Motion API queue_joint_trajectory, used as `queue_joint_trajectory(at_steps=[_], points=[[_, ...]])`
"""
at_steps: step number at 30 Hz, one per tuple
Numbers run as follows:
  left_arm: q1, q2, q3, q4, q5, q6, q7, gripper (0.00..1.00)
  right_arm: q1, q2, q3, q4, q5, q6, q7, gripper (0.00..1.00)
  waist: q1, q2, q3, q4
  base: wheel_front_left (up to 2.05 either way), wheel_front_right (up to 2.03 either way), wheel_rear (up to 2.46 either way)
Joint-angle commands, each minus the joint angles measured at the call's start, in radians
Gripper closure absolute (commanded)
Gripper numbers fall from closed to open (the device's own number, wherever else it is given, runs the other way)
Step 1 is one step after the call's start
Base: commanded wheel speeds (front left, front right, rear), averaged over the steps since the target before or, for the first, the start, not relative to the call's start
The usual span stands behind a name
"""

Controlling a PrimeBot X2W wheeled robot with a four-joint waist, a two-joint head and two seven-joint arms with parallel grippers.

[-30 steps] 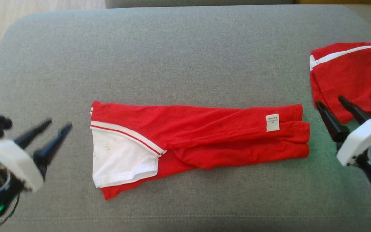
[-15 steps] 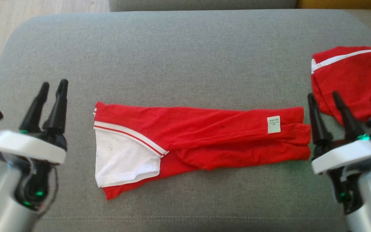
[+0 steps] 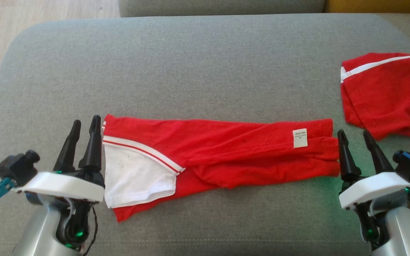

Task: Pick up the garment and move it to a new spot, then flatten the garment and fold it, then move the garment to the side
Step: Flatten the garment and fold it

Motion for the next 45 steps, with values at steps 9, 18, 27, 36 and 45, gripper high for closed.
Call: queue_joint_trajectory(at_steps=[9, 18, 27, 36, 45], points=[[-0.037, 0.016, 0.005, -0.034, 0.007, -0.006, -0.007, 0.0, -0.072, 0.059, -0.052, 0.081, 0.048, -0.001, 0.036, 0.0, 0.0, -0.0001, 0.028, 0.01, 0.0, 0.0, 0.0], [-0.055, 0.028, -0.027, -0.034, -0.002, -0.006, -0.007, 0.0, -0.127, 0.08, -0.043, 0.242, 0.088, -0.001, 0.072, 0.0, 0.0, -0.0001, 0.053, 0.026, 0.0, 0.0, 0.0], [-0.06, 0.024, -0.027, -0.033, -0.003, -0.006, -0.007, 0.0, -0.149, 0.082, 0.051, 0.318, 0.159, -0.001, 0.122, 0.82, 0.0, -0.0001, 0.057, 0.034, 0.0, 0.0, 0.0], [-0.057, 0.02, -0.016, -0.031, -0.002, -0.006, -0.007, 0.0, -0.174, 0.035, -0.005, 0.339, 0.109, -0.001, 0.05, 1.0, 0.0, -0.0001, 0.045, 0.032, 0.0, 0.0, 0.0], [-0.05, 0.012, -0.009, -0.034, -0.011, -0.006, -0.007, 0.0, -0.201, -0.028, -0.145, 0.314, 0.013, -0.001, 0.007, 1.0, 0.0, -0.0001, 0.041, 0.023, 0.0, 0.0, 0.0]])
